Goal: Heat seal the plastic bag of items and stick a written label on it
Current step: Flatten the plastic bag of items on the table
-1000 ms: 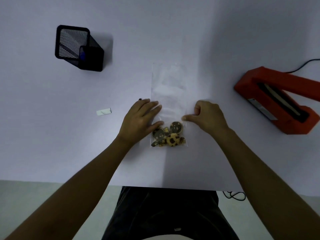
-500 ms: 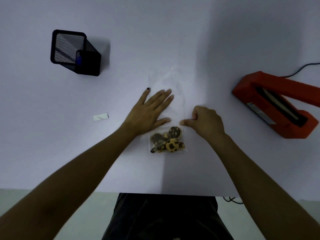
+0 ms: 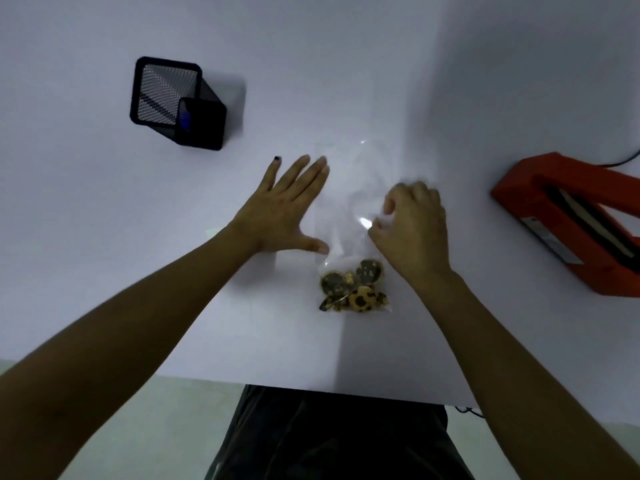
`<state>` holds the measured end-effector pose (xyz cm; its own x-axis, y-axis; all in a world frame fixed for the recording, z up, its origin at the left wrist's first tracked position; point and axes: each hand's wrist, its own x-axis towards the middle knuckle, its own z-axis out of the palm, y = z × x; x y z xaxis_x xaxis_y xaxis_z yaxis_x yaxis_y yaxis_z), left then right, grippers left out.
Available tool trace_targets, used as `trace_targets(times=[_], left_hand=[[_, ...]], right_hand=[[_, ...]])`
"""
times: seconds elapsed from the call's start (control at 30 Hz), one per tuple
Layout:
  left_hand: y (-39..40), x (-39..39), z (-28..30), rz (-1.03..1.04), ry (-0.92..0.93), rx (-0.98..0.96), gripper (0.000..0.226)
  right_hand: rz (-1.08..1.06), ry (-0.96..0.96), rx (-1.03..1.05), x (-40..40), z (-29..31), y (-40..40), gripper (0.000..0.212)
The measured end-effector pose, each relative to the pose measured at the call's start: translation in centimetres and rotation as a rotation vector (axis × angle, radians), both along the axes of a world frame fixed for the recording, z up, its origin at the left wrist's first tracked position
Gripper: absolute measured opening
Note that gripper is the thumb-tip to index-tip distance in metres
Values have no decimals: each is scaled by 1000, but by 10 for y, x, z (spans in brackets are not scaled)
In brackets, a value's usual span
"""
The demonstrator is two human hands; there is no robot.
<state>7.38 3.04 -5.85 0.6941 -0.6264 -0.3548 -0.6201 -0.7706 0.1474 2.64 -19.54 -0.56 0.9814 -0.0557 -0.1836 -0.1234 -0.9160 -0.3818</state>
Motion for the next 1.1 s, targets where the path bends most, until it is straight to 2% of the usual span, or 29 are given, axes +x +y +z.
trace_targets(times=[0.07, 0.1, 0.17, 0.23, 0.4, 0.57, 0.63, 0.8, 0.9, 1.1], left_hand=[[0, -1, 0, 0, 10, -7, 125], [0, -1, 0, -3, 7, -9, 125], [2, -1, -1, -10, 7, -10, 126], [3, 0, -2, -6, 15, -17, 127], [3, 1, 0, 9, 39, -25, 127], [0, 2, 3, 9, 42, -12, 125], [-3, -2, 7, 33, 33, -28, 116], [-45, -30, 7, 74, -89, -223, 66], [-68, -29, -5, 124, -96, -261, 58], [-56, -6, -16, 139, -155, -216, 56]], right_hand=[[65, -144, 100, 7, -7, 17, 31], [119, -114, 126, 12, -14, 22, 45], [271, 17, 31, 18, -31, 21, 77], [407, 84, -129, 19, -45, 9, 88], [590, 103, -323, 16, -51, -37, 85], [585, 88, -329, 14, -49, -60, 86], [582, 74, -325, 13, -50, -59, 87], [569, 38, -333, 12, -52, -57, 86], [562, 29, -319, 12, -54, -57, 86], [542, 1, -320, 12, -57, -59, 87]])
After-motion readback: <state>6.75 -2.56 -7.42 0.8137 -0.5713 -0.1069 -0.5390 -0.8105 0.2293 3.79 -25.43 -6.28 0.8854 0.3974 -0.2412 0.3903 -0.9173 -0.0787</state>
